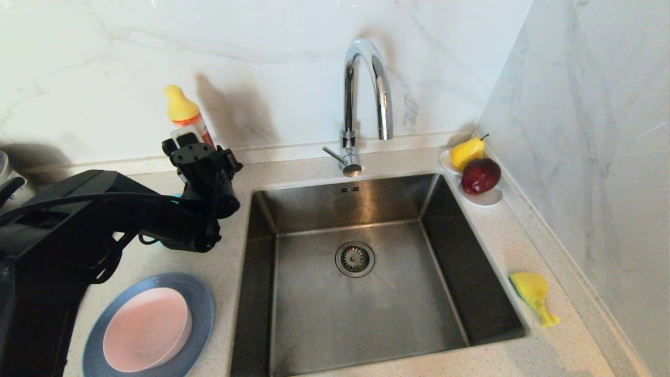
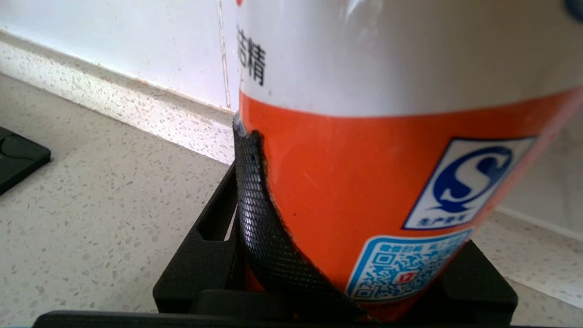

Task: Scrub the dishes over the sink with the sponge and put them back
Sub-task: Place the dish soap on the table

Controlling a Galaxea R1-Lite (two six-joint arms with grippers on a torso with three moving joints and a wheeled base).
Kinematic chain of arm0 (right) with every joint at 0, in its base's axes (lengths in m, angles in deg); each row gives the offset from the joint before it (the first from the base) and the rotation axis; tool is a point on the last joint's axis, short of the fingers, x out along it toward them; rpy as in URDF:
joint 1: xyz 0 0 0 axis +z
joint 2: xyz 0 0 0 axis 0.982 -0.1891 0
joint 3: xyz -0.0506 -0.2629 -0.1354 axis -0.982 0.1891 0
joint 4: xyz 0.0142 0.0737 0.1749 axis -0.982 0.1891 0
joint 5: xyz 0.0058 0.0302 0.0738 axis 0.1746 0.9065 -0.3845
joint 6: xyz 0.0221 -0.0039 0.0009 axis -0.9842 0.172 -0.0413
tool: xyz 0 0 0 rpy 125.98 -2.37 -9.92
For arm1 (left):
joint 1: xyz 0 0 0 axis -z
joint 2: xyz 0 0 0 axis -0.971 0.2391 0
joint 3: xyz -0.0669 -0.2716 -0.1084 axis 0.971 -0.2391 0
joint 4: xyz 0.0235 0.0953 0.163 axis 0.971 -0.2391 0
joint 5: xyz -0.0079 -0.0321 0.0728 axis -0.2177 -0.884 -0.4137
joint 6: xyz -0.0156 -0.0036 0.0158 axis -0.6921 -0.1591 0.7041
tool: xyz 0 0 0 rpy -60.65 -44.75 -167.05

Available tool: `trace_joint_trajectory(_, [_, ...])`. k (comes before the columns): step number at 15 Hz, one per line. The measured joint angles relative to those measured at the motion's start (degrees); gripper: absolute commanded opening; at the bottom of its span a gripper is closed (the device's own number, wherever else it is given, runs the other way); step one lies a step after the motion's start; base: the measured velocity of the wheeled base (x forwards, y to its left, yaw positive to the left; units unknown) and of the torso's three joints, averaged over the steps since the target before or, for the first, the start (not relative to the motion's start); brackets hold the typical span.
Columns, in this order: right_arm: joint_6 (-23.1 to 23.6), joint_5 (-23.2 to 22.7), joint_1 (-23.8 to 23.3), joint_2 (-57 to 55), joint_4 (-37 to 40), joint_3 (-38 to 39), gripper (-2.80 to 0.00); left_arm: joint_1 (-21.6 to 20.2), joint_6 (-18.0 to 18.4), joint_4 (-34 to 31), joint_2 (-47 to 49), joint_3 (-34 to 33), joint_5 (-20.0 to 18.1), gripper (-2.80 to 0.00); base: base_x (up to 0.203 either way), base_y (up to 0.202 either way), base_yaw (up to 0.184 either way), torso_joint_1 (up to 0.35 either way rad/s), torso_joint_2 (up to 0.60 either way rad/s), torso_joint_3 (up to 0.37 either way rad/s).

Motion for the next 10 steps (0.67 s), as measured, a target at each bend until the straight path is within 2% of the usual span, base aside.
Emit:
trace_joint_trajectory(7, [0.00,-0.02,0.00,0.00,0.00,0.02,-2.80,0.00,1.90,2.68,1.80,0.88,0.51,-2.80,0.000,0.000,0.000,0.000,0.00,0.000])
trace_joint_trajectory(8, [0.00,0.00,0.00,0.00,-0.02,0.02,-2.80,0.00,2.06,2.77,1.91,0.96,0.52,0.00,0.000,0.000,0.000,0.000,0.00,0.000])
trace_joint_trajectory(10, [0.00,-0.02,0.00,0.00,0.00,0.02,-2.80,0.00,2.11,2.88,2.24,0.98,0.59,0.00,0.000,0.000,0.000,0.000,0.00,0.000])
